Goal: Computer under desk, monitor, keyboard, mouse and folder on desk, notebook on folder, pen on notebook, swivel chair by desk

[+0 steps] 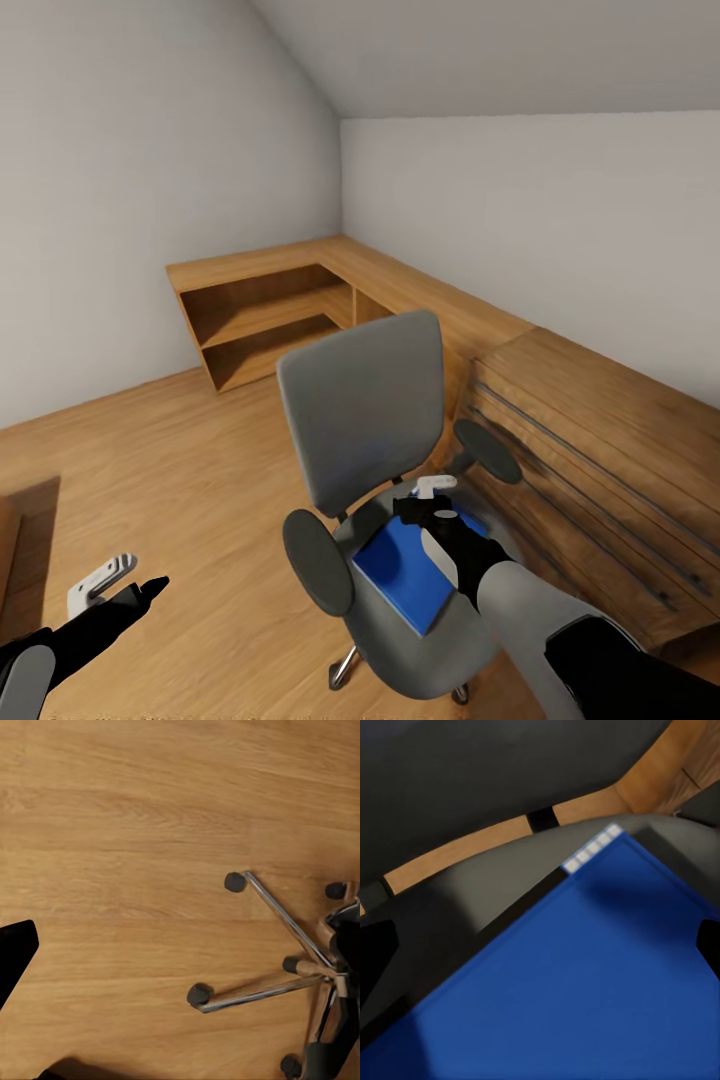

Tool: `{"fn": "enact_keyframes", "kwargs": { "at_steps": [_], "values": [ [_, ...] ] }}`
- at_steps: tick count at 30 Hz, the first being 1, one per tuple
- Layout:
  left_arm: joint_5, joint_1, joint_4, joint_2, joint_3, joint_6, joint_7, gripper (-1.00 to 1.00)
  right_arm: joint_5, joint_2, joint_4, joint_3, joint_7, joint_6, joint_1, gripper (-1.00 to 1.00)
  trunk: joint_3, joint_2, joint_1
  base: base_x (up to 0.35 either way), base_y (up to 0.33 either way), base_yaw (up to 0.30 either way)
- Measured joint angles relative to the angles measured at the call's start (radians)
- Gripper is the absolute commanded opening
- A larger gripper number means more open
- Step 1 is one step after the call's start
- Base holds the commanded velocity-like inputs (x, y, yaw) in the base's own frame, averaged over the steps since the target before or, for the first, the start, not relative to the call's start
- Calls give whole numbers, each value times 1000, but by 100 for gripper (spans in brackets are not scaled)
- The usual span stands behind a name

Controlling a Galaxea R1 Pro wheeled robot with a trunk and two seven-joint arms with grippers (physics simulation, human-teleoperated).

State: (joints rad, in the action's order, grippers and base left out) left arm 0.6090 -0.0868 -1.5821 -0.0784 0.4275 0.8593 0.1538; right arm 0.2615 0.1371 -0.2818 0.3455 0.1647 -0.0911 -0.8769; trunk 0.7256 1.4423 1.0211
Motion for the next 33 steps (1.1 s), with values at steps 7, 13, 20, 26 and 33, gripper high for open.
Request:
{"fn": "enact_keyframes", "kwargs": {
  "at_steps": [7,13,20,26,33],
  "values": [
    [0,0,0,0,-1,0,0,100,0,0,0,0,0,0,0,100,33,49,27,0,0,0],
    [0,0,0,0,0,0,0,100,0,0,0,0,0,0,0,100,45,56,31,0,0,0],
    [0,0,0,-1,-1,0,-1,100,0,0,0,0,0,0,0,100,56,56,31,0,0,0],
    [0,0,0,-1,-1,0,-1,100,0,0,0,1,1,0,0,100,65,56,31,0,0,5],
    [-1,0,0,-1,-1,0,-3,100,-1,0,0,0,3,0,0,100,67,56,31,0,0,2]
  ]
}}
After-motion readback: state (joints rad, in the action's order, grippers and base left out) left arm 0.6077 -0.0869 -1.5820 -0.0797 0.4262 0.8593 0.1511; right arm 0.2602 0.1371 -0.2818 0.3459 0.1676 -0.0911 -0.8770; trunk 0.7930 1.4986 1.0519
